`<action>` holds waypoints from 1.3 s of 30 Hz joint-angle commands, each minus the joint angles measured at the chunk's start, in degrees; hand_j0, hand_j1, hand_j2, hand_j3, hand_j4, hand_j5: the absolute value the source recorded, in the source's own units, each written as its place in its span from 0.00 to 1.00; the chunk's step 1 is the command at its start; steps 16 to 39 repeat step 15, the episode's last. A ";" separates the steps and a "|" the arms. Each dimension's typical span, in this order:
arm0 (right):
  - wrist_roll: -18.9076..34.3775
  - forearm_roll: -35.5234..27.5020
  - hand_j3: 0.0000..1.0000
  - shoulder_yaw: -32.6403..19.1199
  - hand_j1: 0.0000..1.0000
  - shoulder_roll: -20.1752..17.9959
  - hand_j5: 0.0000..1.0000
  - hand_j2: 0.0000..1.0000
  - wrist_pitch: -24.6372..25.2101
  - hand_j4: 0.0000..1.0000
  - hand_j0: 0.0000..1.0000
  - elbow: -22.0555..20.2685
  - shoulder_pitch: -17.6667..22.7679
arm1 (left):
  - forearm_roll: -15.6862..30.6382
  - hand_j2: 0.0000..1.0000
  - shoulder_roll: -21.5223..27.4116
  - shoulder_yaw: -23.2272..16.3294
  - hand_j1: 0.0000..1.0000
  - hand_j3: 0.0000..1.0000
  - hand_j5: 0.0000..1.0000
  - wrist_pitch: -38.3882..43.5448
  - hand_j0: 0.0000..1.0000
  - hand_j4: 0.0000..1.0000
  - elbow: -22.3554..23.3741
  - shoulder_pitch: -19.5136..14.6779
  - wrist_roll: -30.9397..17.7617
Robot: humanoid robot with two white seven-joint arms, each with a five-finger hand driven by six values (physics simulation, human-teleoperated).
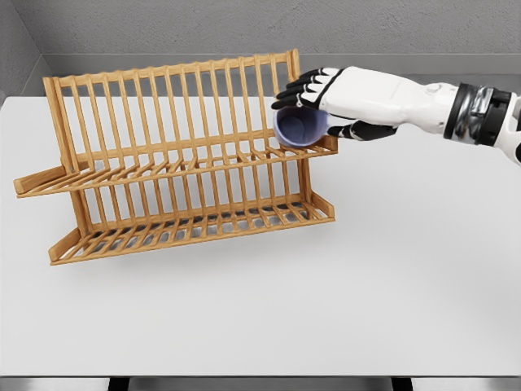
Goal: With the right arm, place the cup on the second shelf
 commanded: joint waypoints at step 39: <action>0.06 -1.03 1.00 -35.60 1.00 -1.87 1.00 1.00 -9.94 1.00 1.00 -0.14 27.51 | -0.01 1.00 0.00 0.01 1.00 1.00 1.00 0.00 1.00 1.00 -0.05 -0.09 0.02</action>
